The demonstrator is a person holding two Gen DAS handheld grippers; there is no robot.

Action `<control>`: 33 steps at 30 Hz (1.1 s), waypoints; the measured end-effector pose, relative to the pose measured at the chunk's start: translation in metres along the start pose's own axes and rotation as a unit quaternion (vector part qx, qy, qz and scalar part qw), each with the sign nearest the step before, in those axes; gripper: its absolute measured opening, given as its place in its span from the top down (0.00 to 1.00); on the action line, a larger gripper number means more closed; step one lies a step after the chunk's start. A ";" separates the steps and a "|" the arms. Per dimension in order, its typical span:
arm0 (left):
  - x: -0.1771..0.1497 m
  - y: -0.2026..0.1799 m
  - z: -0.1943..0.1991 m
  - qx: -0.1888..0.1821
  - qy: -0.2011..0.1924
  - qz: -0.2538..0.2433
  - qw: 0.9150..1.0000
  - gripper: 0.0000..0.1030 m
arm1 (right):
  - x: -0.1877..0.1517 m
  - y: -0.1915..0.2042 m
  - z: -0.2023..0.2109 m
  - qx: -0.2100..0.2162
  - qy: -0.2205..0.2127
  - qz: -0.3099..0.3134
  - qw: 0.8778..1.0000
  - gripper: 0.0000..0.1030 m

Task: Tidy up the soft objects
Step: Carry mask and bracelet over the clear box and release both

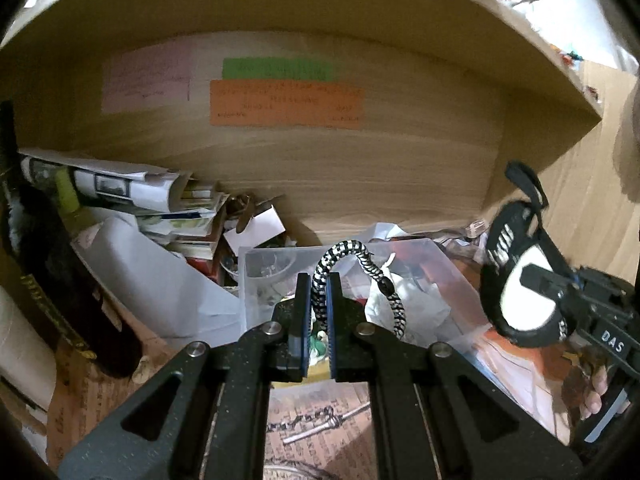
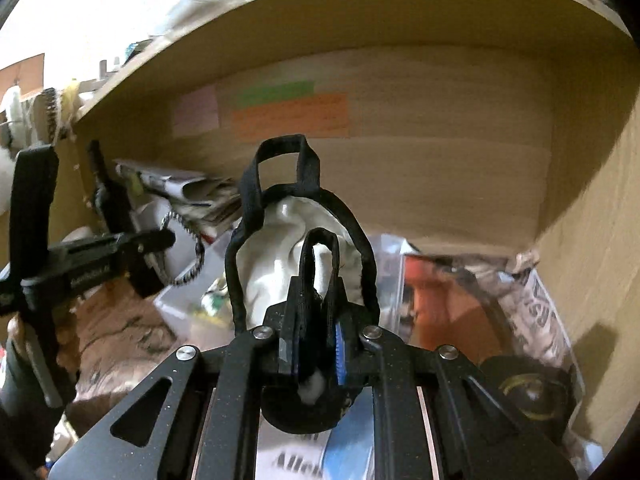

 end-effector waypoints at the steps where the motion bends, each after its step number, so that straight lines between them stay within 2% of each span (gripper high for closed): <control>1: -0.001 -0.001 -0.004 0.000 0.004 -0.001 1.000 0.95 | 0.000 0.000 -0.007 -0.002 0.001 0.002 1.000 0.89; 11: -0.021 -0.008 -0.056 0.000 0.053 -0.013 0.999 0.95 | -0.024 0.000 -0.073 -0.008 0.045 0.012 0.999 0.89; 20: -0.053 -0.009 -0.094 -0.006 0.119 -0.017 0.993 0.94 | -0.051 -0.010 -0.094 -0.019 0.090 0.017 0.996 0.83; 22: -0.060 -0.010 -0.096 -0.005 0.130 -0.020 0.991 0.92 | -0.053 -0.012 -0.093 -0.026 0.094 0.020 0.995 0.75; 24: -0.064 -0.010 -0.099 -0.007 0.139 -0.018 0.990 0.87 | -0.054 -0.014 -0.091 -0.029 0.094 0.023 0.995 0.58; 26: -0.063 -0.009 -0.097 -0.010 0.140 -0.015 0.990 0.81 | -0.053 -0.013 -0.088 -0.033 0.090 0.029 0.995 0.48; 27: -0.062 -0.009 -0.095 -0.010 0.138 -0.015 0.990 0.78 | -0.052 -0.013 -0.085 -0.037 0.087 0.035 0.995 0.47; 28: -0.060 -0.009 -0.092 -0.009 0.135 -0.015 0.991 0.71 | -0.051 -0.012 -0.084 -0.040 0.086 0.040 0.995 0.46; 29: -0.057 -0.008 -0.089 -0.008 0.130 -0.016 0.991 0.63 | -0.050 -0.011 -0.082 -0.041 0.085 0.044 0.995 0.42; 30: -0.053 -0.008 -0.084 -0.005 0.122 -0.017 0.992 0.59 | -0.048 -0.010 -0.078 -0.042 0.081 0.047 0.995 0.36; 31: -0.047 -0.007 -0.077 -0.001 0.110 -0.017 0.994 0.54 | -0.046 -0.009 -0.075 -0.043 0.075 0.049 0.995 0.34; 33: -0.037 -0.006 -0.064 0.000 0.093 -0.018 0.996 0.53 | -0.039 -0.006 -0.068 -0.048 0.061 0.054 0.996 0.33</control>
Point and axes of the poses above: each gripper's, at about its wrist camera, not at the fingertips, and z roughly against the way its jaws point, y to its left, x to its top, the point moved 10 cm from there along -z, roughly the way its jaws point, and after that the axes turned 10 degrees about -y, right-handed, at the moved point
